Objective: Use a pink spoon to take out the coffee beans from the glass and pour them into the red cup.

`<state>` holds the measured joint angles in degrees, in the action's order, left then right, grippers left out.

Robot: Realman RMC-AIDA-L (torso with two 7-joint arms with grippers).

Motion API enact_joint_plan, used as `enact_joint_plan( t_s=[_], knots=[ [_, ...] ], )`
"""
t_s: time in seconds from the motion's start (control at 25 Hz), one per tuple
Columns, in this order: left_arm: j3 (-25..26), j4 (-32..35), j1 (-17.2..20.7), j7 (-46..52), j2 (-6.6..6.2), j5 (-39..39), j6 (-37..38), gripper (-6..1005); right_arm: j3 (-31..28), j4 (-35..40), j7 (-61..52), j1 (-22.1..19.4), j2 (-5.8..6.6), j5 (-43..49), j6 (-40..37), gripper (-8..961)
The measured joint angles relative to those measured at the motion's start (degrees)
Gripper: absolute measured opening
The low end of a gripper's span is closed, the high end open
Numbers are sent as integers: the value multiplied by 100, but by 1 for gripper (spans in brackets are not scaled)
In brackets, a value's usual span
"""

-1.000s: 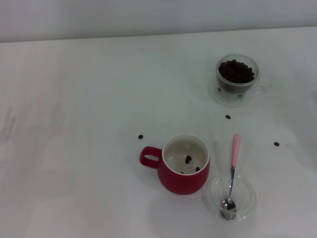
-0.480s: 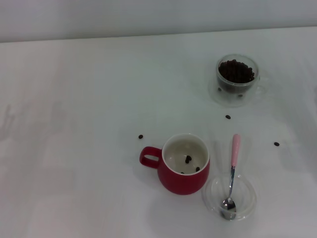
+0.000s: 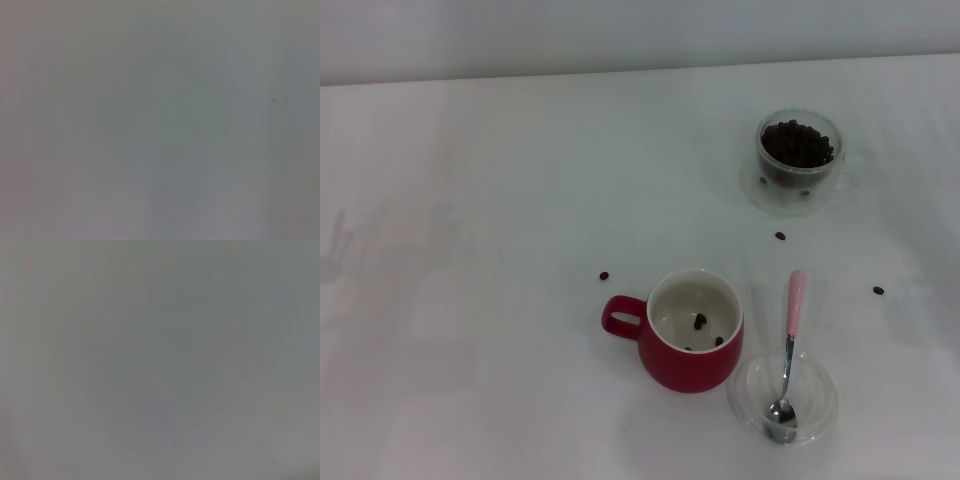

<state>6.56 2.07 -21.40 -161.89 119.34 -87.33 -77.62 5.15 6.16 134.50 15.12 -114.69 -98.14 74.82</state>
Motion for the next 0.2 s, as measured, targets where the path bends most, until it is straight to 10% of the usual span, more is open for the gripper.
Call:
enact_joint_plan(
  t_s=[0.2],
  knots=[
    [1, -62, -6, 0, 6, 0, -14, 744, -3, -3, 139, 0, 0, -15, -8, 256]
  ],
)
